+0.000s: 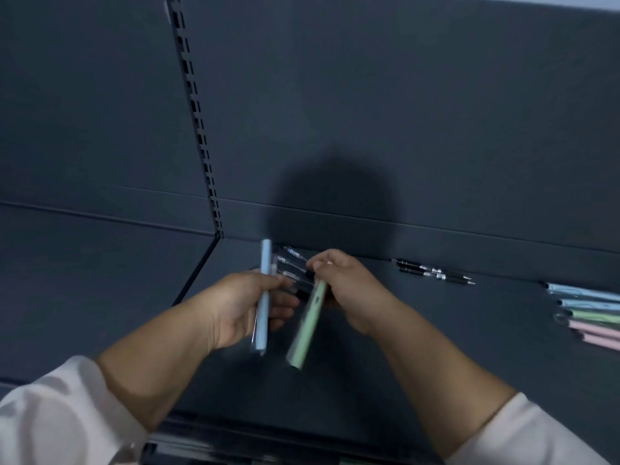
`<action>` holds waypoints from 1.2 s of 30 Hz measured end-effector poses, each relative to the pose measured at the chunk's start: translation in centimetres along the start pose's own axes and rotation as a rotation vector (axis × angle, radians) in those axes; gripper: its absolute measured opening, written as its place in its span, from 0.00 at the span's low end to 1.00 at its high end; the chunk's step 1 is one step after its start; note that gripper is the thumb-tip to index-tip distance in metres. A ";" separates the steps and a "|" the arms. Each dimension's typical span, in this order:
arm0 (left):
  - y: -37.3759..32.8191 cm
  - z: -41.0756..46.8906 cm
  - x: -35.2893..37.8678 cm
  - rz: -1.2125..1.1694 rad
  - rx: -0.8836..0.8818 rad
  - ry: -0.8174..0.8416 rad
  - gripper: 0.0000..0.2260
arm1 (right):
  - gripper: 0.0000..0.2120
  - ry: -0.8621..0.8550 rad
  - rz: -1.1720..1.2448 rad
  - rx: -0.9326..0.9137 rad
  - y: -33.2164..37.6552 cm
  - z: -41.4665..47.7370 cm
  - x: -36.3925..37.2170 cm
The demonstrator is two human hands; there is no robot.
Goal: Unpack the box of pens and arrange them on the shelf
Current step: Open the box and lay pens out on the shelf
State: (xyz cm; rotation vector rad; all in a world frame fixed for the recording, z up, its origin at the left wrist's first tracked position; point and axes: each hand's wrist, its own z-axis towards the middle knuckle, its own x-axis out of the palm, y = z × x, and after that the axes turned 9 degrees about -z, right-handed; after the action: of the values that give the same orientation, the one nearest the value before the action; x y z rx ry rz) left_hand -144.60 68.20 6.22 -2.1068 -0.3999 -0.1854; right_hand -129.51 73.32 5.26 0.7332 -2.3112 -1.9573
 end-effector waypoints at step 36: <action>3.6 -9.8 -1.0 0.482 0.383 -0.104 0.05 | 0.09 -0.091 -0.250 -0.085 3.0 -10.9 1.2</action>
State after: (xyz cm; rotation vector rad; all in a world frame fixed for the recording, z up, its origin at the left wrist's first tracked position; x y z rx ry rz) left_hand -144.02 57.95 8.31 -1.7754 0.0234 0.2649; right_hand -128.14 63.10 10.04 0.9890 -2.2631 -2.2192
